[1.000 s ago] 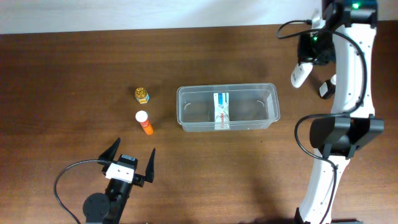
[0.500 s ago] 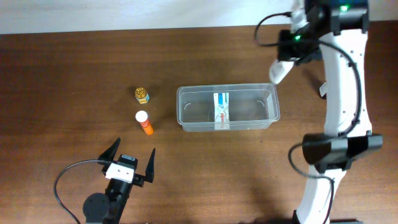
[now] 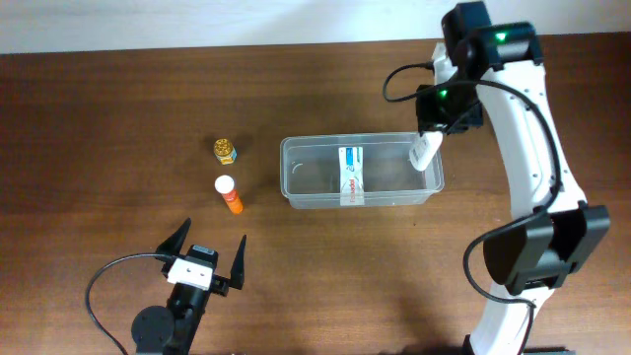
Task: Pack container
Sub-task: 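Carry the spray bottle into the container and release it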
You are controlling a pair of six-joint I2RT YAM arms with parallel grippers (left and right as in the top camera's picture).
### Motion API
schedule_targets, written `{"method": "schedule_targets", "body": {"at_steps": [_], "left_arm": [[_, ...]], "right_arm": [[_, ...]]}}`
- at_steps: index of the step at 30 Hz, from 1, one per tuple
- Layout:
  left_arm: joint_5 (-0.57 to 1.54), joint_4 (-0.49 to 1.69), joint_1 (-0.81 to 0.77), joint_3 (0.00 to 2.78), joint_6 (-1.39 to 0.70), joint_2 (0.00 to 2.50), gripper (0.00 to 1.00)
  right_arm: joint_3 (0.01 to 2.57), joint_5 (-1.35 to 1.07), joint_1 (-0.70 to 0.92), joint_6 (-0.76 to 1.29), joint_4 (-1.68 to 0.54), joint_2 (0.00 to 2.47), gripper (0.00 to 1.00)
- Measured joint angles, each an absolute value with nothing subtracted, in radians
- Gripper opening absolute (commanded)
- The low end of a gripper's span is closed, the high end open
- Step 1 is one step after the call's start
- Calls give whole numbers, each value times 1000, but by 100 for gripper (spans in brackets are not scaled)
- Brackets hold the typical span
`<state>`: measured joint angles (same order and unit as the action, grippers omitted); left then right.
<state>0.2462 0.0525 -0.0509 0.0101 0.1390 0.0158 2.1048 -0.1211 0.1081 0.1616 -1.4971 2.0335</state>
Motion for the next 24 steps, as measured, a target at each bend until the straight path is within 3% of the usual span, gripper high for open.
{"method": "schedule_targets", "body": {"at_steps": [15,24], "left_arm": [[246,52,-51,10,139,16,99],[246,52,-51,10,139,16,99]], "right_arm": [[1868,-116,108,185,-1232,2033,25],[1830,-31,108,187,-1186,2033,29]]}}
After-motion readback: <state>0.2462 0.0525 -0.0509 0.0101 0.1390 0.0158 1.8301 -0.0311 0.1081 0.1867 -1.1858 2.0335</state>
